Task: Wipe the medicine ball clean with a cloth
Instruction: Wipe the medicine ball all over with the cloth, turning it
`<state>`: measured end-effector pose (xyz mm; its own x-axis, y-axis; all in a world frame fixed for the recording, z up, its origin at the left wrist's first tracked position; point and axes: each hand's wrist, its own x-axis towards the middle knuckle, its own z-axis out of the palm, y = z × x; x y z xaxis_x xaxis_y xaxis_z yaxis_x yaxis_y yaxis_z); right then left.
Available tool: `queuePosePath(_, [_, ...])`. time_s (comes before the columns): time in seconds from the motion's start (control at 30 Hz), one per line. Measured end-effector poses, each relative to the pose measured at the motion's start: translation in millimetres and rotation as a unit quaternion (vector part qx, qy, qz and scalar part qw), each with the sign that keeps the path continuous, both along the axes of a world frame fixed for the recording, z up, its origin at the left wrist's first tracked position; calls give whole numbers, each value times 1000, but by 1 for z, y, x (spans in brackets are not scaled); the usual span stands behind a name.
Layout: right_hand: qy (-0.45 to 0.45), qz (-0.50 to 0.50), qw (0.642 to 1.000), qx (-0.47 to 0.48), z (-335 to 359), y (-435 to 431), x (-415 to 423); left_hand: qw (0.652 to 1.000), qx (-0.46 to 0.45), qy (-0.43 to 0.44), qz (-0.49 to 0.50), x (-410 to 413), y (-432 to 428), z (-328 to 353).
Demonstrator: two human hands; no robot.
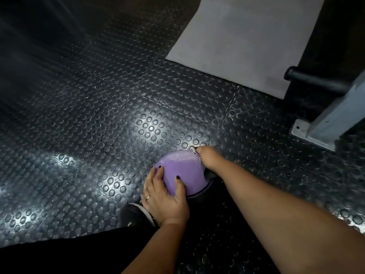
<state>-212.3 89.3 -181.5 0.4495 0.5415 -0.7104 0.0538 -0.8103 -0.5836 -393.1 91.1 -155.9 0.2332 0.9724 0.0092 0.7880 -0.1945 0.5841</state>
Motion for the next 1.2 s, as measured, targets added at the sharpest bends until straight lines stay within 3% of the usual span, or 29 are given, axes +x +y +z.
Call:
queuePosePath(0.13, [-103, -52, 988, 103, 13, -28, -34, 1000, -13, -7, 5, 4, 8, 5])
queuePosePath(0.23, [-230, -34, 960, 154, 29, -59, -81, 1000, -9, 10, -9, 10, 6, 7])
queuePosePath(0.33, [-286, 17, 944, 166, 43, -82, -121, 1000, -4, 15, -27, 14, 8, 8])
queuePosePath(0.47, [-269, 58, 936, 218, 43, -88, -112, 998, 6, 3, -64, 5, 12, 6])
queuePosePath(0.57, [-245, 13, 950, 190, 37, -62, -81, 996, 12, 8, -82, -1, 8, 2])
queuePosePath(0.7, [-41, -7, 996, 73, 22, -13, -17, 995, 23, -3, -101, -10, 1, 1])
queuePosePath(0.77, [8, 12, 1000, 9, 10, 1, 3, 994, 23, -1, -105, -8, 2, 3])
queuePosePath(0.87, [61, -60, 996, 13, 0, 8, 13, 995, -1, 22, -101, 4, 13, 5])
queuePosePath(1.03, [-1, 5, 999, 52, 14, -8, 2, 994, 7, 32, -104, 4, 11, 6])
queuePosePath(1.2, [-108, -33, 982, 152, 20, -59, -35, 990, 34, 31, -136, -5, 3, 3])
